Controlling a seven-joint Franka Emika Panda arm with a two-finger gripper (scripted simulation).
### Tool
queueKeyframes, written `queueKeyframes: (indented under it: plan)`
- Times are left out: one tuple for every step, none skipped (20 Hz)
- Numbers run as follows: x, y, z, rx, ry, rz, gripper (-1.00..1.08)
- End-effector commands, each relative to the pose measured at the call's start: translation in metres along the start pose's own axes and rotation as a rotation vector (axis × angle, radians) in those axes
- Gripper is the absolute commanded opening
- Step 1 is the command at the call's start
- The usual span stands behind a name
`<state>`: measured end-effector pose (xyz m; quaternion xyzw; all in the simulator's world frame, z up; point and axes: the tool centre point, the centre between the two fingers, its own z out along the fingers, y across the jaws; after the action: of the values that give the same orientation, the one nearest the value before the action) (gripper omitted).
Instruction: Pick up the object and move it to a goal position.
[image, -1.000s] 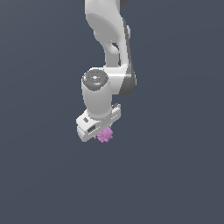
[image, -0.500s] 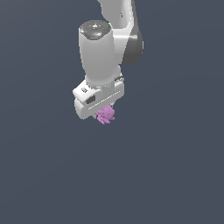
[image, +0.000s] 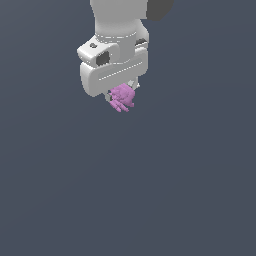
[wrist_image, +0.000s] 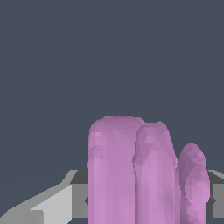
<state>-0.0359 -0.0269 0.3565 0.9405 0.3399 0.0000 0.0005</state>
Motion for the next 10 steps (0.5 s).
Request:
queueKeyframes:
  plan:
    - [-0.007, -0.009, -0.029, 0.001, 0.0, 0.0, -1.0]
    - [-0.009, -0.012, -0.04, 0.001, 0.0, 0.0, -1.0]
    - [-0.012, -0.015, -0.051, 0.001, 0.0, 0.0, -1.0]
    - [-0.014, -0.018, -0.061, 0.001, 0.0, 0.0, -1.0]
    - [-0.016, -0.02, -0.071, 0.001, 0.0, 0.0, -1.0]
    - [-0.018, -0.023, -0.081, 0.001, 0.0, 0.0, -1.0]
    - [-0.02, -0.025, -0.09, 0.001, 0.0, 0.0, -1.0]
    - [-0.021, -0.028, -0.099, 0.001, 0.0, 0.0, -1.0]
    - [-0.023, -0.03, -0.106, 0.001, 0.0, 0.0, -1.0]
    - [-0.024, -0.031, -0.114, 0.001, 0.0, 0.0, -1.0]
